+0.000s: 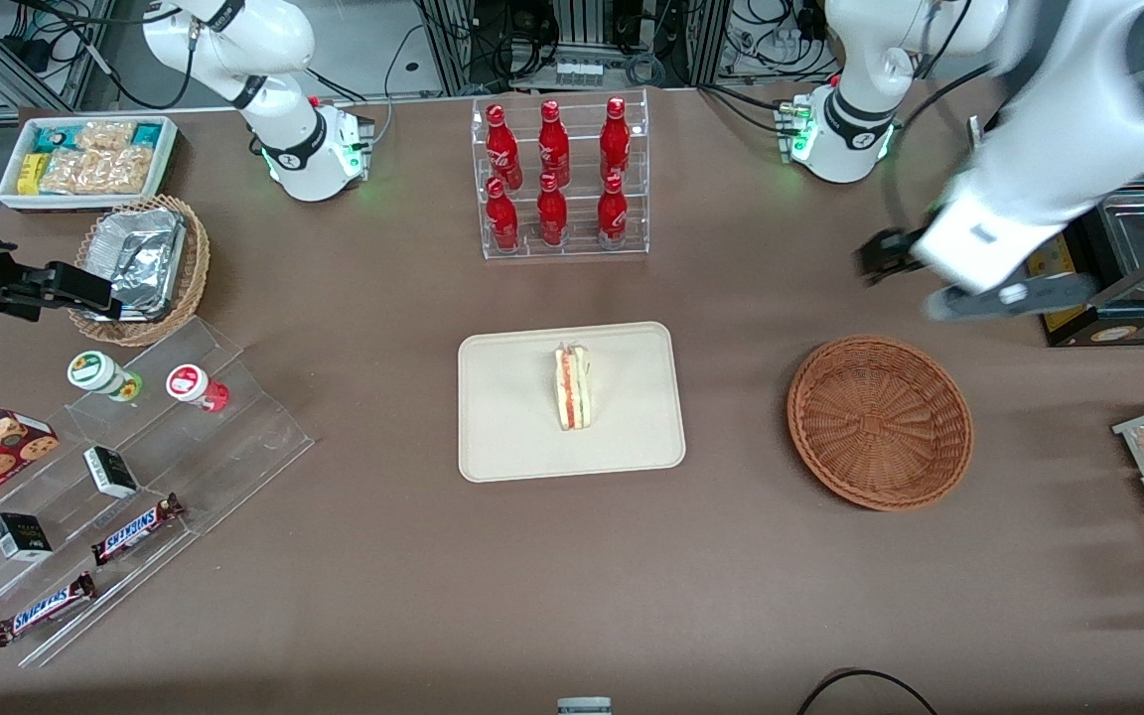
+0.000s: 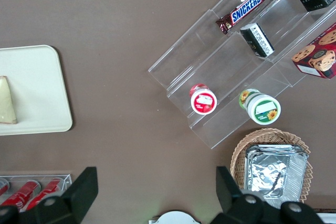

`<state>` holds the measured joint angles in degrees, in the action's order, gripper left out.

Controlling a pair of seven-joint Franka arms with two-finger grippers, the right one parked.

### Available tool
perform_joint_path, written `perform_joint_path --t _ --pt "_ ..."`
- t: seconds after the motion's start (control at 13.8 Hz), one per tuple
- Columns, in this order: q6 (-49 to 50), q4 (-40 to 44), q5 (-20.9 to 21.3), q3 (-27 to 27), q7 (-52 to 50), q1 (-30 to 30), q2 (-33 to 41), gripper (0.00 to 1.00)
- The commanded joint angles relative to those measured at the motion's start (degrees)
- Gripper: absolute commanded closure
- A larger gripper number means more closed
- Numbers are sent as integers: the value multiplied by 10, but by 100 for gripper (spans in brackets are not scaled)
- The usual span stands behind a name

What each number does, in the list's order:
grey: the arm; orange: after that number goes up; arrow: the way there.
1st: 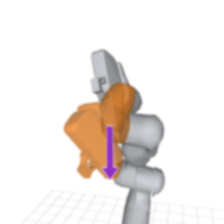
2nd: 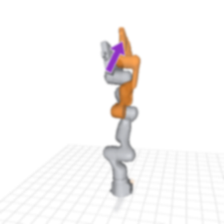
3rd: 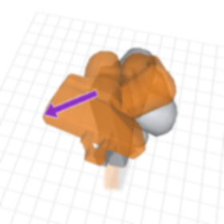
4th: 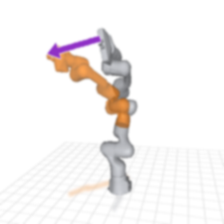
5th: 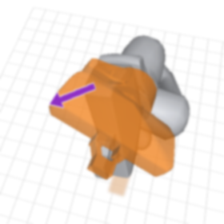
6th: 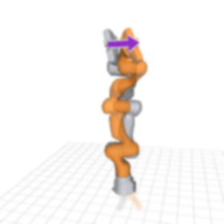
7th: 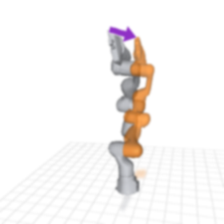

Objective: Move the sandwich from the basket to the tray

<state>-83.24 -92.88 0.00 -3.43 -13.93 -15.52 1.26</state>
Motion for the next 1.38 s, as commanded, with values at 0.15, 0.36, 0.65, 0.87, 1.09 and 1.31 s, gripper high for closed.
perform_joint_path --t 0.15,0.36,0.65,0.87,1.09,1.31 --pt "8 -49 -4 4 81 62 52 0" --pt "-8 -45 -4 4 102 74 49 0" --pt "-32 -35 3 4 133 93 29 0" --pt "-23 15 -3 27 136 129 -12 0" --pt "-30 17 -6 38 134 131 -13 0" --pt "-54 18 2 40 135 125 -13 0"
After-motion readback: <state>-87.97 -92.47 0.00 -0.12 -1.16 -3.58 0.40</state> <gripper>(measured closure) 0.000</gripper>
